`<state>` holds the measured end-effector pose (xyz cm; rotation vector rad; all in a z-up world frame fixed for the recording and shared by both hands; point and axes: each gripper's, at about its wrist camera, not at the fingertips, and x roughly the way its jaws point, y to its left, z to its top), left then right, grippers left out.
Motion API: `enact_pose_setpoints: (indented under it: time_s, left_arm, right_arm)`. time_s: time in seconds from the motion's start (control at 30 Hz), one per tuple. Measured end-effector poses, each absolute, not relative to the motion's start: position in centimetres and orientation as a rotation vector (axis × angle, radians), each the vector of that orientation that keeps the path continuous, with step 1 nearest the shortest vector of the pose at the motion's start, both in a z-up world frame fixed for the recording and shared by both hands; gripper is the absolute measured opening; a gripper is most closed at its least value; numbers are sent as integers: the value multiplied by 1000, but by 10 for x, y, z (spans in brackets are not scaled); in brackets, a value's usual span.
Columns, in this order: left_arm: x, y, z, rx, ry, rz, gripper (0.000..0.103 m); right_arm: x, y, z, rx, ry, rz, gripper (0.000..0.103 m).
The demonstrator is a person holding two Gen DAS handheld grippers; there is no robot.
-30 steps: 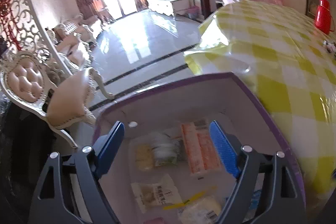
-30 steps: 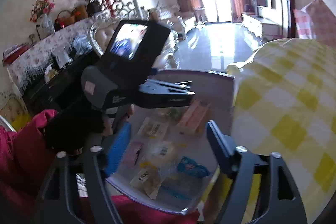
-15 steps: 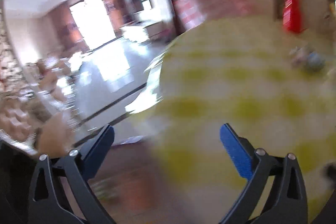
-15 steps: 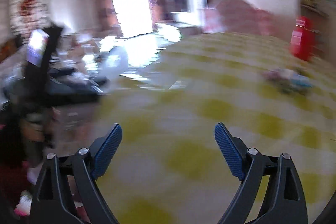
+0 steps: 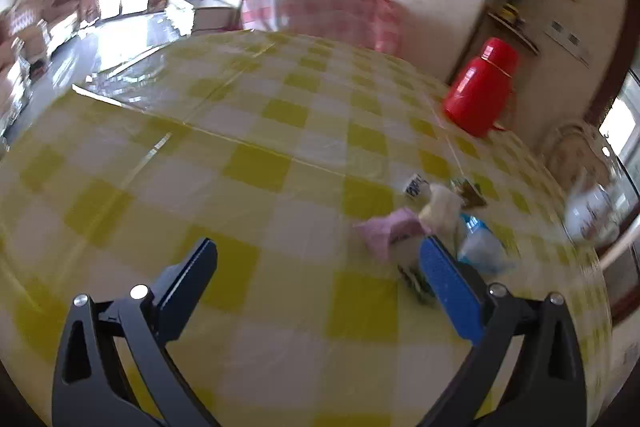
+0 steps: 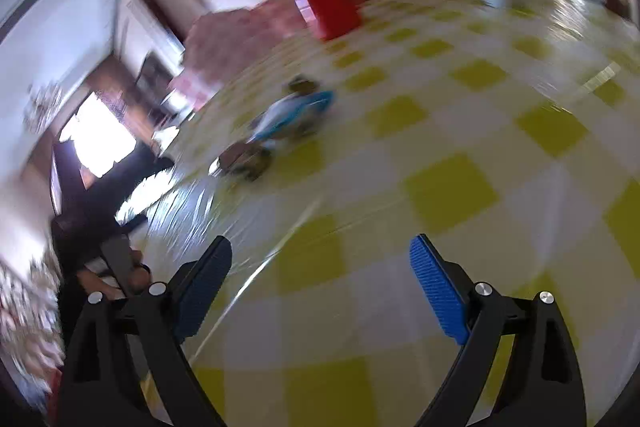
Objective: Organize snacks
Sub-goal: 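Move both open grippers back over the table snacks, then grasp the blue-trimmed clear cartoon bag with the right gripper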
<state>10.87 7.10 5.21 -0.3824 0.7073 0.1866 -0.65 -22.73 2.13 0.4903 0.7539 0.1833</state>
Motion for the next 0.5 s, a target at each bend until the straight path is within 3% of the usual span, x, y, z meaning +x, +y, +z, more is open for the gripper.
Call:
enact_pose_setpoints:
  time_s: [0.23,0.37,0.5]
  left_arm:
    - [115,90,40,-402,651,137,101]
    - [118,114,23,-589,708,154,101]
    - [120,115,20,-592,717,157,101]
  right_arm:
    - [2,-234,19,579,728,150,88]
    - [63,-215,29,516,739,115,88]
    - [134,-191,38,554,785,91,88]
